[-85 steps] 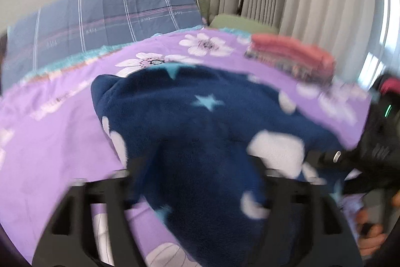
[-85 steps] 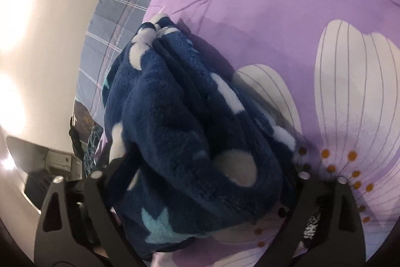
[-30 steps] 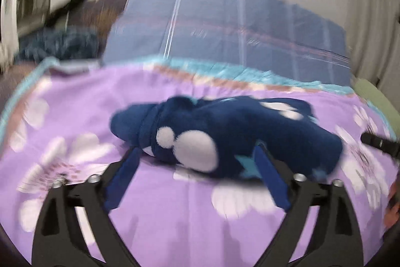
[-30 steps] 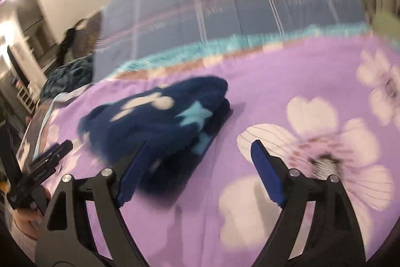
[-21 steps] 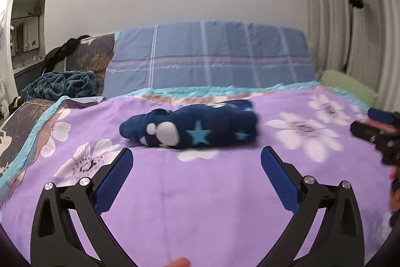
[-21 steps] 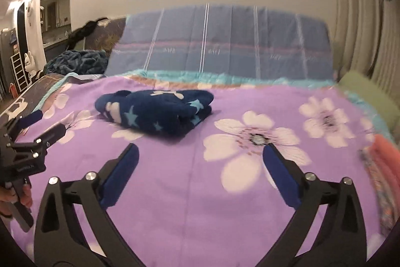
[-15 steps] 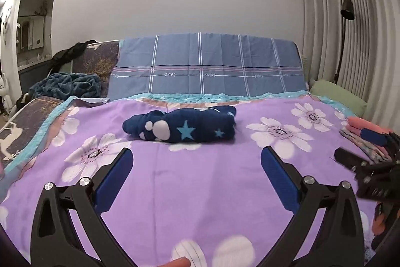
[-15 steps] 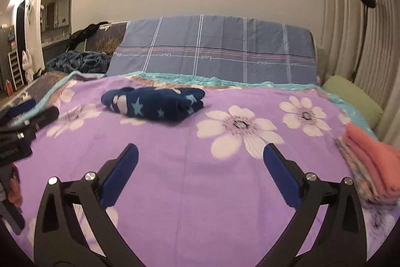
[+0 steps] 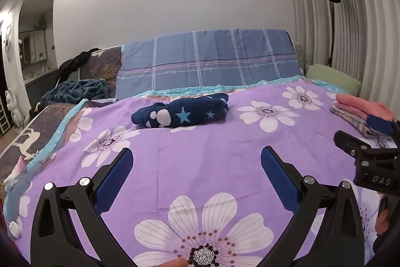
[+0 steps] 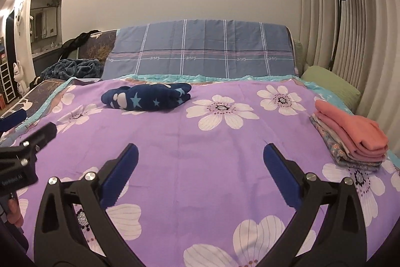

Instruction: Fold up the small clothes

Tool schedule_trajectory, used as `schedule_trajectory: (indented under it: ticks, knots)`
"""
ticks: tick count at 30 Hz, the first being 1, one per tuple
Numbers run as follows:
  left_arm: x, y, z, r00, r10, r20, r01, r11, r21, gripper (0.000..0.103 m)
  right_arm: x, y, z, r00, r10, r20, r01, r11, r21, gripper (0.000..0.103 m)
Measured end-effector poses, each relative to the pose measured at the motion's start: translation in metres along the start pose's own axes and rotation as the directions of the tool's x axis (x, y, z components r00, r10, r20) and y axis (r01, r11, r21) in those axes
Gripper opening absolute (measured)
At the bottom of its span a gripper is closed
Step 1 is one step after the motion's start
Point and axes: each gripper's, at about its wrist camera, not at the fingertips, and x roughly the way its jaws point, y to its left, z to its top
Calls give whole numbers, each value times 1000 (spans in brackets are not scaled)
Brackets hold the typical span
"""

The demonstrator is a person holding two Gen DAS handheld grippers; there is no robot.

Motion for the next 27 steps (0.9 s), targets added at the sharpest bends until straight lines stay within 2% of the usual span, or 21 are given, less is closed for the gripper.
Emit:
schedule_trajectory:
  ticks: [10,27]
  knots:
    - [0,0,-7,999,-35,-29,34,999,-9,102,-7,4,-3,1000,11,-10,-11,1000,6,101]
    - [6,3,-7,998,-10,-63,8,999,-33,102,-6,4,-4,1000,18,-19,-18,1000,16,101]
